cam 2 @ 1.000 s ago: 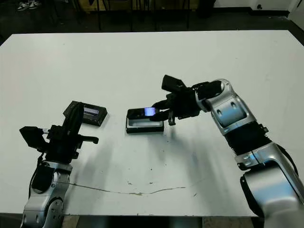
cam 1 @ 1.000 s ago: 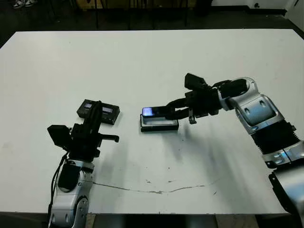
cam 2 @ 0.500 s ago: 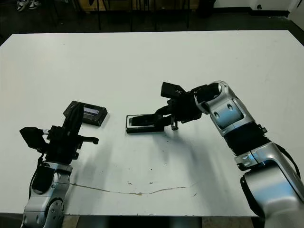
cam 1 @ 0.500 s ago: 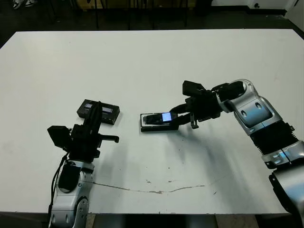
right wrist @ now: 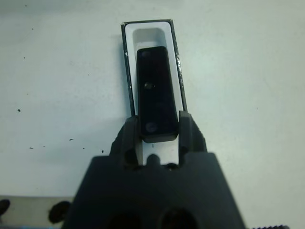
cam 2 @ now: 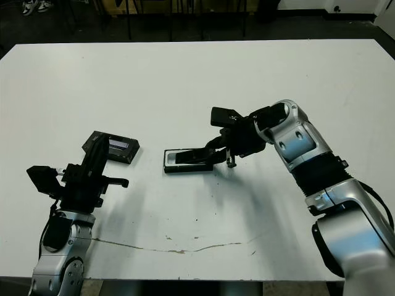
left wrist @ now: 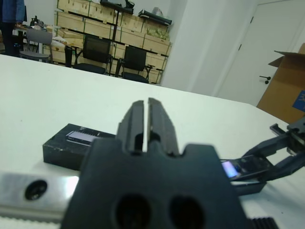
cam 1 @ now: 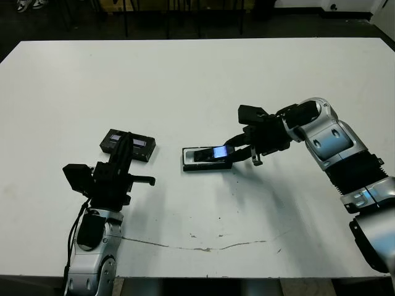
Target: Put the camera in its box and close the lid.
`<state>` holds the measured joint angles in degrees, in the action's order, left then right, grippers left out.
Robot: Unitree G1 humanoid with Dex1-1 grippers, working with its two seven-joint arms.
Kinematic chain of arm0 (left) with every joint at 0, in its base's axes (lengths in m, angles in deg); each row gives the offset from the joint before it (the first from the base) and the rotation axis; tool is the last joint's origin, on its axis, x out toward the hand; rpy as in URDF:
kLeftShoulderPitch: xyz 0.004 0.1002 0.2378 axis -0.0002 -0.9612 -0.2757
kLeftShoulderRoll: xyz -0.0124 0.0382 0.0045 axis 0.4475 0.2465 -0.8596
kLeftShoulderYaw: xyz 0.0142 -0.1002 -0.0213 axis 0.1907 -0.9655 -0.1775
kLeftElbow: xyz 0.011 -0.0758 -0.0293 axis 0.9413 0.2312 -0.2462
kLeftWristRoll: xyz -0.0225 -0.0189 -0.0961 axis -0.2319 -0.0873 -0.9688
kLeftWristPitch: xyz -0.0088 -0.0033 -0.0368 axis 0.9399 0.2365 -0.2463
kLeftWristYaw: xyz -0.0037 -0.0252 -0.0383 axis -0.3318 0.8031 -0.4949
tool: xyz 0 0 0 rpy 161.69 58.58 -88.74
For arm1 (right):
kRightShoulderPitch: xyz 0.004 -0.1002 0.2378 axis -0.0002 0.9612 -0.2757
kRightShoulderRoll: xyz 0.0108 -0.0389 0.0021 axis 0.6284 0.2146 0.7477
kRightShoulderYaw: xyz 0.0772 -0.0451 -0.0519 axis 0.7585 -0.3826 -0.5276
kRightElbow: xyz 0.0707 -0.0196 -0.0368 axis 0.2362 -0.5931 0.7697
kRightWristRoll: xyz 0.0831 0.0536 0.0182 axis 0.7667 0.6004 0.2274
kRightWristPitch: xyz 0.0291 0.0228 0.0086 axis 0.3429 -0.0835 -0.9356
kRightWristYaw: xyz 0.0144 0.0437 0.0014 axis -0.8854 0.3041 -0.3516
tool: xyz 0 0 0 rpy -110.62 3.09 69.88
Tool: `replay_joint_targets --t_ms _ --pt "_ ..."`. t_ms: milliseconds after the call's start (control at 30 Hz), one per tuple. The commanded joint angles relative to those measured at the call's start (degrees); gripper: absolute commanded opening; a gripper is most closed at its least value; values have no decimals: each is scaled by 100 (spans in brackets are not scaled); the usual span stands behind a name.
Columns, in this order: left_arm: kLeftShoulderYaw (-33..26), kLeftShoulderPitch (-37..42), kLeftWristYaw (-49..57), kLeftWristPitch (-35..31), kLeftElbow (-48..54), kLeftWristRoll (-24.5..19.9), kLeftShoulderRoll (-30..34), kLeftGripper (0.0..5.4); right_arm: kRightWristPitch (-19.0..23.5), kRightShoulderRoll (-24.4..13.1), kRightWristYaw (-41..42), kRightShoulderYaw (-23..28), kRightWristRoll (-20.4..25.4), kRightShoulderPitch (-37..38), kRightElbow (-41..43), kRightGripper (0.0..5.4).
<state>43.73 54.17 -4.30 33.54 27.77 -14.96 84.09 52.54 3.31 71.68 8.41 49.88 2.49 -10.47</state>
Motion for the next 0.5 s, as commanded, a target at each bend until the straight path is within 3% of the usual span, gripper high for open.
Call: replay_joint_targets --t_ms 33,367,500 --pt "23 -94 41 -26 -73 51 -6 0 -224 103 -38 -143 -176 -48 -105 54" --pt "29 -110 35 -31 -70 -31 -32 0 158 482 61 -270 -228 -148 -333 54" --pt "46 -115 87 -37 -49 49 -21 0 96 556 58 -337 -261 -141 -329 54"
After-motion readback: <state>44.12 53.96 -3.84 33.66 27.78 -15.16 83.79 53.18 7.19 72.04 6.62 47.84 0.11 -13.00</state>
